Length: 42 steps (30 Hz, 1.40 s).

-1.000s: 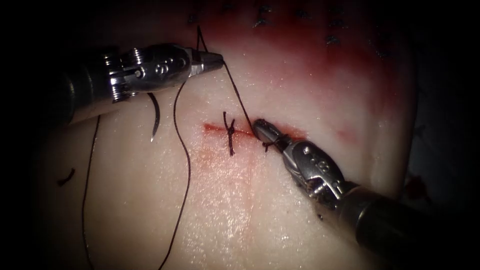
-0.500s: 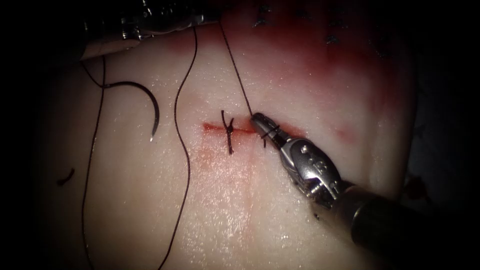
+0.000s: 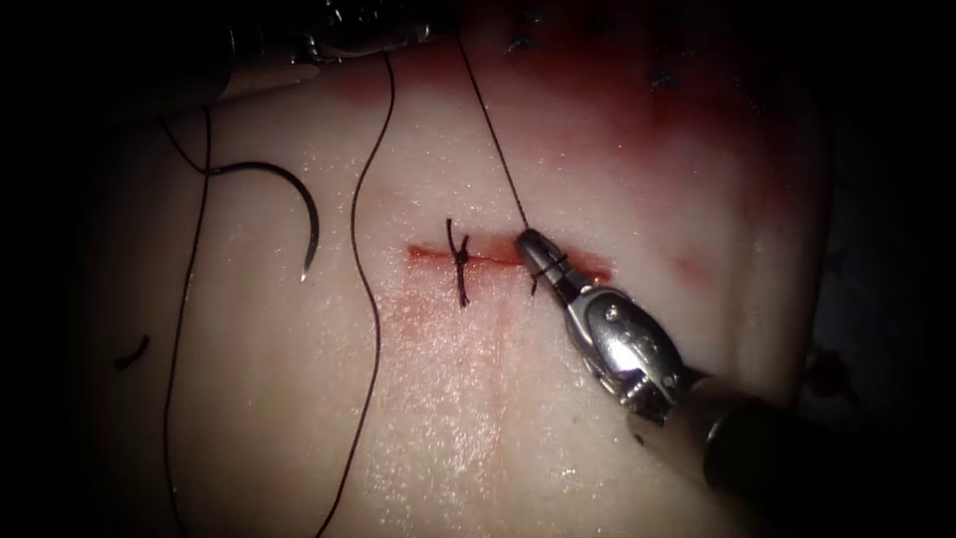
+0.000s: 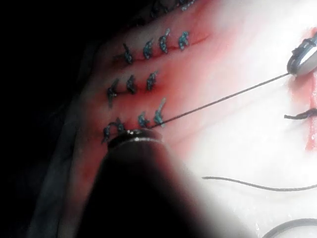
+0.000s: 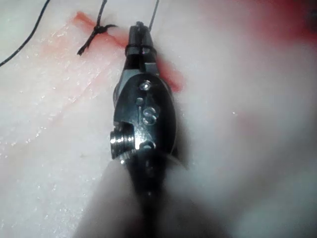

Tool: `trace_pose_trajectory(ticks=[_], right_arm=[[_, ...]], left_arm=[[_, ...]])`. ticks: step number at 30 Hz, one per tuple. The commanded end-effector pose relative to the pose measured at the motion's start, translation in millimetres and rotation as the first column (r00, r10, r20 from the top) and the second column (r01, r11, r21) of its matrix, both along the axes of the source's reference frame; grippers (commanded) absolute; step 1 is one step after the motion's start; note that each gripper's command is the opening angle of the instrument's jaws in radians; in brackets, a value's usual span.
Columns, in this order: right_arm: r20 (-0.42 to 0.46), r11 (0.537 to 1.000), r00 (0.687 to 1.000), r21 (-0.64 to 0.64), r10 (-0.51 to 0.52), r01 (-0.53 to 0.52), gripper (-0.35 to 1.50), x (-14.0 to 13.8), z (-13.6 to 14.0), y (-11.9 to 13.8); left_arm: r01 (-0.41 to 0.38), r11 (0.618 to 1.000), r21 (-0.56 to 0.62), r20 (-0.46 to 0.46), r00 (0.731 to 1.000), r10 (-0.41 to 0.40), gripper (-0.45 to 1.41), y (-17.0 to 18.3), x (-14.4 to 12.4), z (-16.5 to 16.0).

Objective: Wound Closure
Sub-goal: Wrap suture once around right driver, counter-clockwise

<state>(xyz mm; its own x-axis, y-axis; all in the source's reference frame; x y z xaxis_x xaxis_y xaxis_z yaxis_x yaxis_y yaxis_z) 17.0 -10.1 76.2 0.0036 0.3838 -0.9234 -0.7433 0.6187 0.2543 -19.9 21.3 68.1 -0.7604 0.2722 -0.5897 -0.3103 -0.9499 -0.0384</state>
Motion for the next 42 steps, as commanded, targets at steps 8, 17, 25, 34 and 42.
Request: trace_pose_trajectory(ticks=[8, 17, 25, 34, 42], right_arm=[[0.046, 1.0, 0.999, -0.017, -0.008, 0.009, -0.35, 0.7, 0.3, -2.7], [0.065, 1.0, 0.998, -0.007, -0.009, 0.009, -0.35, 0.8, 0.1, -3.9], [0.059, 0.999, 0.997, 0.026, 0.047, -0.048, 1.18, 1.5, -0.3, -2.5], [0.066, 0.996, 0.996, 0.047, 0.068, -0.071, 1.46, 1.6, -1.1, -0.9], [0.063, 0.996, 0.996, 0.054, 0.064, -0.068, 1.41, 1.4, -2.0, -1.1]], left_arm=[[0.015, 1.0, 0.009, 0.021, 1.0, -0.015, -0.35, 2.9, 0.4, -0.1], [0.008, 0.999, -0.052, 0.035, 0.999, -0.007, -0.35, 5.0, 1.3, -2.5], [0.018, 0.997, -0.081, 0.017, 1.0, -0.017, -0.35, 2.6, 0.0, -3.4], [0.008, 0.995, -0.099, 0.028, 1.0, -0.005, -0.35, -1.0, -1.0, -4.3], [-0.011, 0.995, -0.098, 0.026, 1.0, 0.014, -0.35, -2.4, -0.9, -6.2]])
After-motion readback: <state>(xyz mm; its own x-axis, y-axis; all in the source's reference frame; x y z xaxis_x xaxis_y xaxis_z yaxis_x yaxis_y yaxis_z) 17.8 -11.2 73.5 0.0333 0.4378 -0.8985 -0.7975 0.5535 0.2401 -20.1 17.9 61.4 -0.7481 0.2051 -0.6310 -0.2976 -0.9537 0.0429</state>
